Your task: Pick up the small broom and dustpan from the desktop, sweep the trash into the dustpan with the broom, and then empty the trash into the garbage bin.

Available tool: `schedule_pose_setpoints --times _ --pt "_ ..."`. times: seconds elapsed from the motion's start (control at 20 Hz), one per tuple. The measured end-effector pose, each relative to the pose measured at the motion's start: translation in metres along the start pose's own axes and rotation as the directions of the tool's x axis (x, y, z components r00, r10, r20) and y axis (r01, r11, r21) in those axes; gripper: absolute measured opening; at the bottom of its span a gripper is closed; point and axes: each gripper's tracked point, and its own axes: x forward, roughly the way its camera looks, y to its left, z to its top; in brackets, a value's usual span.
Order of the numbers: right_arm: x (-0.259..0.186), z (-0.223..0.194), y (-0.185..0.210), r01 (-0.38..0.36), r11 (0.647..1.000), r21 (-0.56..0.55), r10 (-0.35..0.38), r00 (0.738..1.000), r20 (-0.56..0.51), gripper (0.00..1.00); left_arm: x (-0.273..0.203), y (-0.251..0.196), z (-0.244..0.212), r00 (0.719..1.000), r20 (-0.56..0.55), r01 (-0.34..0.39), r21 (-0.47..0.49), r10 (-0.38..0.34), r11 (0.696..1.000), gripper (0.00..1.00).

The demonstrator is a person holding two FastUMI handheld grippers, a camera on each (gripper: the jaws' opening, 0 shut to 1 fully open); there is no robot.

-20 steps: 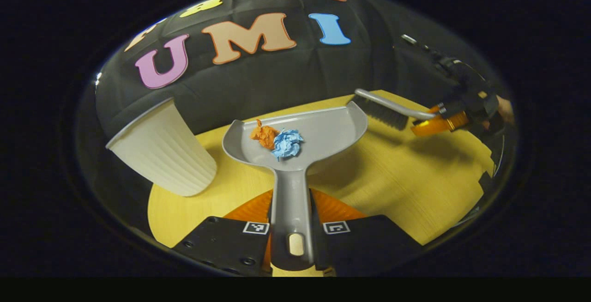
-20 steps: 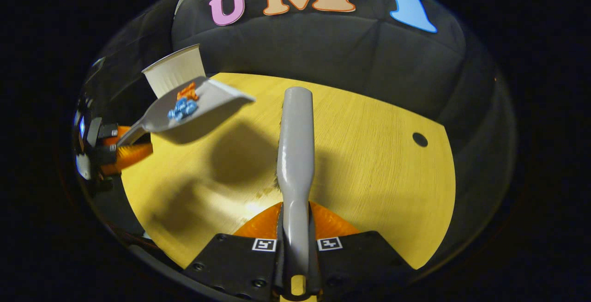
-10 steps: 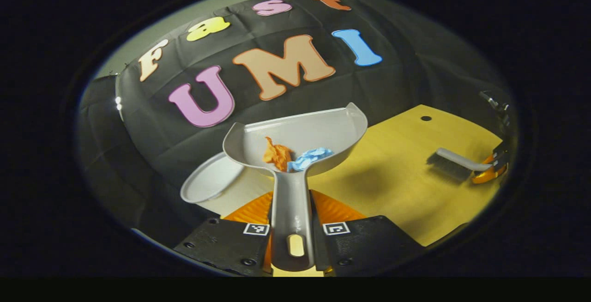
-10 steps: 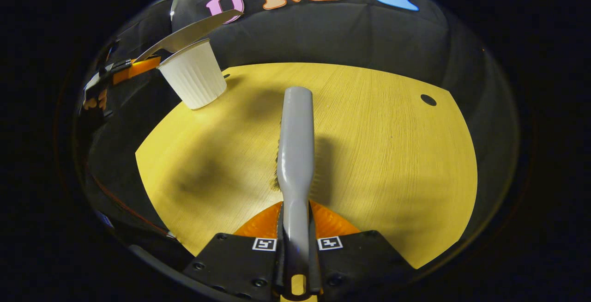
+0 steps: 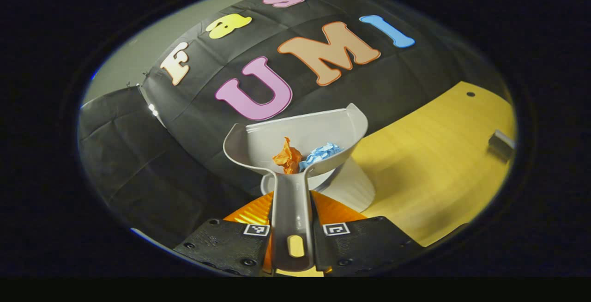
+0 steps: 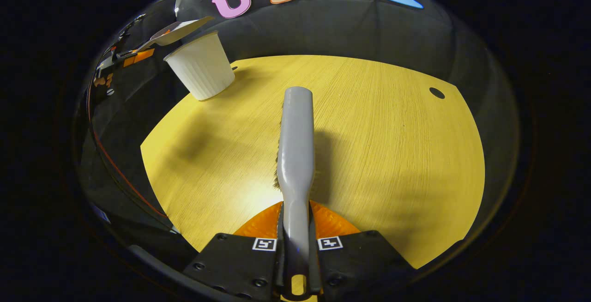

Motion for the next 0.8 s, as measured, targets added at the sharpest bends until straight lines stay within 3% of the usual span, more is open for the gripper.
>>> schedule_pose_setpoints --times 0.3,0.45,0.6,0.7,0.8 --pt "0.0 -0.001 -0.003 -0.01 1.0 -0.026 0.009 0.999 -0.036 0.17 0.001 0.006 -0.013 0.995 -0.09 -0.034 0.166 0.049 0.986 0.29" --pt "0.001 -0.001 -0.004 -0.008 0.999 -0.041 0.006 0.998 -0.055 0.17 0.003 0.02 -0.025 0.988 -0.109 -0.066 0.324 0.107 0.944 0.27" --pt "0.002 0.0 -0.005 -0.013 0.999 -0.039 0.01 0.998 -0.065 0.17 0.006 0.036 -0.019 0.982 -0.096 -0.089 0.523 0.163 0.847 0.28" --pt "0.003 0.0 -0.006 -0.01 0.999 -0.05 0.006 0.998 -0.07 0.17 0.014 0.051 -0.004 0.98 -0.072 -0.096 0.651 0.187 0.753 0.28" --pt "0.003 0.0 -0.006 -0.009 0.999 -0.053 0.006 0.997 -0.071 0.17 0.019 0.062 0.003 0.974 -0.058 -0.098 0.763 0.218 0.639 0.27"
